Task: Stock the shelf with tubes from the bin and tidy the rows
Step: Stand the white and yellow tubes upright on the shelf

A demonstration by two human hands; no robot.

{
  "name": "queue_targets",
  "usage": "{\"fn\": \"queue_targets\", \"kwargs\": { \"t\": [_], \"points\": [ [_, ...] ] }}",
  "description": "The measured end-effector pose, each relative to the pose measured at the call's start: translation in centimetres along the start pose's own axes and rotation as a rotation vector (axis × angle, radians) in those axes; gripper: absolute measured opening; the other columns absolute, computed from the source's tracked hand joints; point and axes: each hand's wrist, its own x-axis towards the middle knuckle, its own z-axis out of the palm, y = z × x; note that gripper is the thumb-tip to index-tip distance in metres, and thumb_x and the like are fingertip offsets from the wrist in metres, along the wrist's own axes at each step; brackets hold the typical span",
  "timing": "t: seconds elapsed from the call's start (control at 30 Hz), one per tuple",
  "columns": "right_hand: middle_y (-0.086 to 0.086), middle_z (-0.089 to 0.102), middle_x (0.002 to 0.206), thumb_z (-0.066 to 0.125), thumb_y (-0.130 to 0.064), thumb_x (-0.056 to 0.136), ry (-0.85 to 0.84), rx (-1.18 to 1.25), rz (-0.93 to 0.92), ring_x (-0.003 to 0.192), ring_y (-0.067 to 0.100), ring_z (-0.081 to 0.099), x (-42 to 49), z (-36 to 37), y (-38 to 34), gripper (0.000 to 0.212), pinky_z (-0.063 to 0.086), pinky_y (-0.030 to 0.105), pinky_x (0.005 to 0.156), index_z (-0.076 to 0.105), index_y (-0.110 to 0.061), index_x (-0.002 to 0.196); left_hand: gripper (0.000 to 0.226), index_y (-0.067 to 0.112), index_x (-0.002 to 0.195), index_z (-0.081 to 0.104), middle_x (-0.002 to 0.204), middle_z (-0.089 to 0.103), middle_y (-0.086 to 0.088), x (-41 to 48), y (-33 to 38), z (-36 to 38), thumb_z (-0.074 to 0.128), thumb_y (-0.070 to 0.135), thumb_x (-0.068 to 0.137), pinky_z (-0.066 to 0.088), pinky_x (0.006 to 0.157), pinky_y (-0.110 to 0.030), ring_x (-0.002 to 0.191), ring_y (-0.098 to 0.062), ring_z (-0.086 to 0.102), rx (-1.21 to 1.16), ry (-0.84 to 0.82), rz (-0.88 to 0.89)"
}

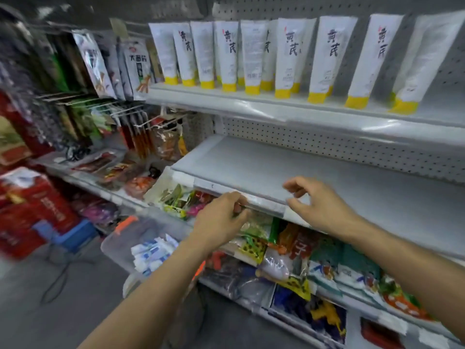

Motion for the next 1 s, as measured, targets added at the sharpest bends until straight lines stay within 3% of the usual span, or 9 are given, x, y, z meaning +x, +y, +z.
{"fn": "queue_targets", "kwargs": {
  "t": [0.23,0.4,0.47,0.53,0.63,0.7,0.8,0.87,1.0],
  "points": [
    [-0.007,0.062,0.104,0.064,-0.019,0.086,-0.290,0.143,0.012,0.095,0.011,0.060,8.9,16.0,-6.4,0.026,0.049,0.028,0.086,0.063,-0.017,0.112,0.022,0.021,0.111,0.059,0.097,0.064,0.005,-2.0,-19.2,-2.8,0.056,0.035,0.094,0.047,0.074,-0.029,0.088,-0.015,0.061,-0.078,-0.099,-0.368],
    [0.003,0.064,0.093,0.063,-0.006,0.085,-0.473,0.288,0.195,0.087,0.016,0.060,15.2,29.9,-8.4,0.017,0.048,0.030,0.083,0.066,-0.008,0.101,0.008,0.032,0.086,0.060,0.087,0.067,0.002,0.0,-32.8,-1.9,0.063,0.040,0.086,0.051,0.083,-0.034,0.088,-0.023,0.066,-0.228,-0.151,-0.610],
    [0.006,0.064,0.089,0.065,-0.008,0.084,-0.543,0.309,0.294,0.085,0.017,0.059,16.9,35.3,-7.9,0.010,0.048,0.032,0.080,0.065,-0.011,0.093,0.014,0.032,0.073,0.058,0.083,0.067,-0.001,1.1,-37.5,-0.2,0.067,0.033,0.084,0.051,0.085,-0.036,0.084,-0.027,0.065,-0.298,-0.192,-0.691],
    [0.004,0.063,0.089,0.067,-0.012,0.083,-0.603,0.303,0.407,0.085,0.016,0.058,17.9,40.0,-7.0,0.010,0.046,0.029,0.075,0.065,-0.011,0.093,0.011,0.029,0.073,0.059,0.092,0.069,-0.009,2.1,-41.2,1.8,0.068,0.027,0.078,0.053,0.085,-0.039,0.084,-0.028,0.063,-0.390,-0.266,-0.760],
    [0.003,0.061,0.088,0.064,-0.014,0.083,-0.728,0.241,0.537,0.088,0.018,0.059,18.3,46.2,-5.0,0.010,0.040,0.025,0.070,0.064,-0.007,0.090,0.005,0.020,0.078,0.061,0.093,0.066,-0.012,3.6,-45.7,5.9,0.064,0.017,0.081,0.052,0.082,-0.042,0.084,-0.027,0.059,-0.495,-0.358,-0.843],
    [0.008,0.063,0.094,0.060,-0.016,0.084,-0.787,0.167,0.579,0.096,0.025,0.062,18.1,49.6,-3.7,0.021,0.037,0.024,0.070,0.063,-0.003,0.100,0.003,0.019,0.092,0.060,0.093,0.063,-0.008,4.4,-47.6,8.9,0.060,0.020,0.089,0.053,0.084,-0.040,0.083,-0.025,0.059,-0.490,-0.421,-0.859],
    [0.013,0.059,0.122,0.055,-0.021,0.088,-0.863,0.053,0.640,0.114,0.031,0.057,17.8,53.9,-2.3,0.044,0.041,0.026,0.080,0.047,-0.005,0.128,0.039,0.018,0.123,0.050,0.110,0.062,-0.013,5.4,-50.1,14.0,0.062,0.025,0.087,0.053,0.087,-0.040,0.095,-0.030,0.063,-0.556,-0.460,-0.969],
    [0.017,0.054,0.131,0.054,-0.020,0.090,-0.884,0.017,0.693,0.119,0.032,0.054,17.8,56.4,-1.8,0.044,0.041,0.027,0.085,0.045,-0.002,0.129,0.058,0.011,0.134,0.042,0.121,0.061,-0.020,5.9,-51.7,17.2,0.065,0.029,0.084,0.054,0.090,-0.044,0.105,-0.037,0.063,-0.602,-0.474,-1.067],
    [0.016,0.048,0.138,0.057,-0.023,0.090,-0.876,-0.052,0.811,0.126,0.031,0.050,17.8,60.2,-1.2,0.057,0.042,0.030,0.094,0.034,0.001,0.137,0.064,0.004,0.138,0.035,0.134,0.051,-0.025,7.9,-52.4,21.6,0.064,0.031,0.088,0.049,0.089,-0.036,0.119,-0.041,0.054,-0.617,-0.414,-1.249]
  ]
}}
